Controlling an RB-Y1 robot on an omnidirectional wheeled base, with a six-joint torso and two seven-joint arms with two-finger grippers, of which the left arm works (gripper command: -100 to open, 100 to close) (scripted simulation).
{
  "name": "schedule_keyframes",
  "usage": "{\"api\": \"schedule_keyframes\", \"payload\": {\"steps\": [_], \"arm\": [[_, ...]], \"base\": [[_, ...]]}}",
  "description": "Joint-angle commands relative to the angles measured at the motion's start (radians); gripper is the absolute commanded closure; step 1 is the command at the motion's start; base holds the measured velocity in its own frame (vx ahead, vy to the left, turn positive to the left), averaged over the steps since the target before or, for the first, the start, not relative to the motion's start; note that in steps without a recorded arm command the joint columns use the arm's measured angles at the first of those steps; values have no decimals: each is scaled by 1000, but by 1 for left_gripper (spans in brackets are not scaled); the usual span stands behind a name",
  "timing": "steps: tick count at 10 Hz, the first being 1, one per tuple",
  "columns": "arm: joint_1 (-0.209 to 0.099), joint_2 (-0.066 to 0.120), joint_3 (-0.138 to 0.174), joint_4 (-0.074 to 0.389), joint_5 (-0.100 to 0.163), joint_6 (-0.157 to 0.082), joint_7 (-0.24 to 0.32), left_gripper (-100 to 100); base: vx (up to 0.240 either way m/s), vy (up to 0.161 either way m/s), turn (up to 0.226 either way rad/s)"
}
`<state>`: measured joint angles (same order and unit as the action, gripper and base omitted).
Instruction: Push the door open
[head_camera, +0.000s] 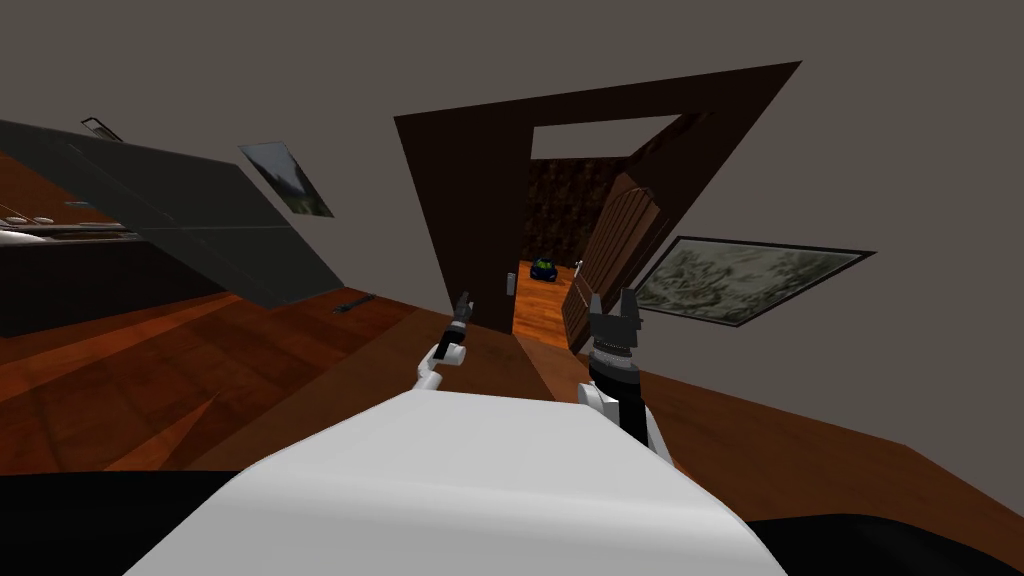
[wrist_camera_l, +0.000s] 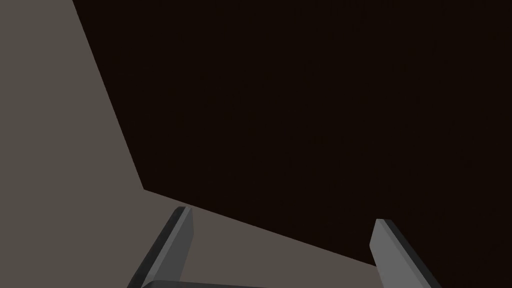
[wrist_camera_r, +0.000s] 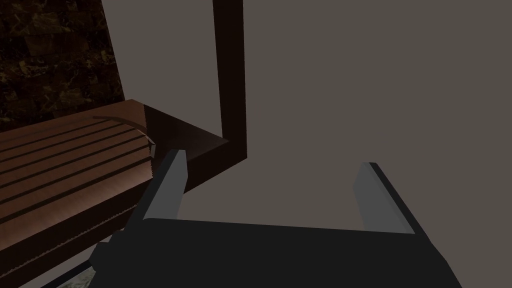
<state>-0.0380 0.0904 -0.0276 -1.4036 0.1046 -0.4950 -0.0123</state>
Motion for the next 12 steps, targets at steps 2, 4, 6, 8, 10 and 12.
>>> {"api": "schedule_keyframes", "payload": {"steps": [2,4,6,8,10,12], "arm": [[-51,-1,-1,80,1,4,0,-100],[-71,-2,-1,121,2,5,0,-100],[-90,-3,-1,153,2,6,0,-100],[-129,-5,-2,218,3,8,0,-100],[-166,-8,-2,278,3,11,-1,-100],[-202,-11,-3,341,4,13,-1,-100]], "base": [[102,-22,-41],[68,-5,-17],[67,-2,-25],[75,-8,-27],[93,-15,-40],[114,-12,-36]]}}
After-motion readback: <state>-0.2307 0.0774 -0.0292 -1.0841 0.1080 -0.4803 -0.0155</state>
